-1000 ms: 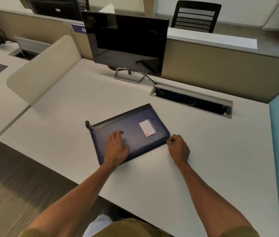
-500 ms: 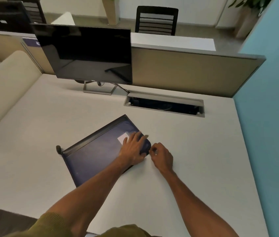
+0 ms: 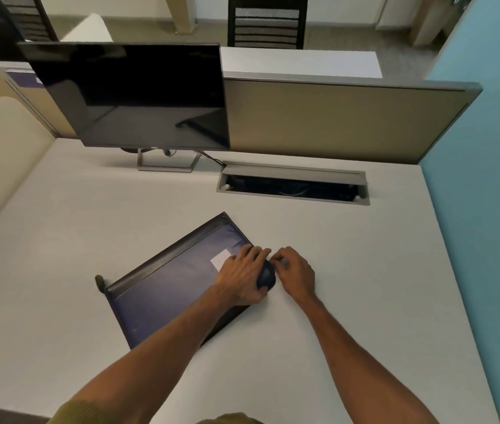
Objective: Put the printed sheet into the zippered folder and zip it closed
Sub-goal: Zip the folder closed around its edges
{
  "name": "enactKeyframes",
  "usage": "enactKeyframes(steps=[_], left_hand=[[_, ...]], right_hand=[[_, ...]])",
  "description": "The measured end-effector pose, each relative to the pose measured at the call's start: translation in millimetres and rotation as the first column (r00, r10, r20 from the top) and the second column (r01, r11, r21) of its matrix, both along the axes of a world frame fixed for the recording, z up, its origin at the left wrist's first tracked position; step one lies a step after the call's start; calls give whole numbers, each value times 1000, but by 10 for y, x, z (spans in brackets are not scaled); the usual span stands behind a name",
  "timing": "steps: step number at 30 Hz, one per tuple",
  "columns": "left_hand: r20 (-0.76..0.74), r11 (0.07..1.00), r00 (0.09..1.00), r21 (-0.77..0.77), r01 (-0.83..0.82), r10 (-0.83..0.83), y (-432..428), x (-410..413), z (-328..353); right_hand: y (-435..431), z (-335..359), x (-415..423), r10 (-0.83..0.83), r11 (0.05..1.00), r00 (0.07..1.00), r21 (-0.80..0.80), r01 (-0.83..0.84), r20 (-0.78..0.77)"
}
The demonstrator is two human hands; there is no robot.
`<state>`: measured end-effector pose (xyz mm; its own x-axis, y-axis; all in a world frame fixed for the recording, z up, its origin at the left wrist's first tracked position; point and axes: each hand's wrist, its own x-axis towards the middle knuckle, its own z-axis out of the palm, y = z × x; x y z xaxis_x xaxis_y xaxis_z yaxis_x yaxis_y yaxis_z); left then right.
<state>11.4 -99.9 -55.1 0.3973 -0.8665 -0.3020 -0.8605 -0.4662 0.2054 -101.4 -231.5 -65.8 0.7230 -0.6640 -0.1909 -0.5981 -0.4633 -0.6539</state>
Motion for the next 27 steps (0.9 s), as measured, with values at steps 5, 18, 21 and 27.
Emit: enactKeyframes(steps=[5,18,21,27], left_hand=[[-29,987,988,-55,-152,151,1,471,65],[-55,996,994,-21,-92,91,-132,859,34],[13,995,996,29,-91,91,-183,1052,-4],[-81,996,993,47,-81,84,-257,1148,-95]], right_hand=[[-68,-10,49,90,996,996,24,-91,22],[-222,-46,474,63,997,995,29,-65,75],[-282,-37,578,108,993,993,49,-111,46],[-396,-84,584,136,986,990,96,-140,42]])
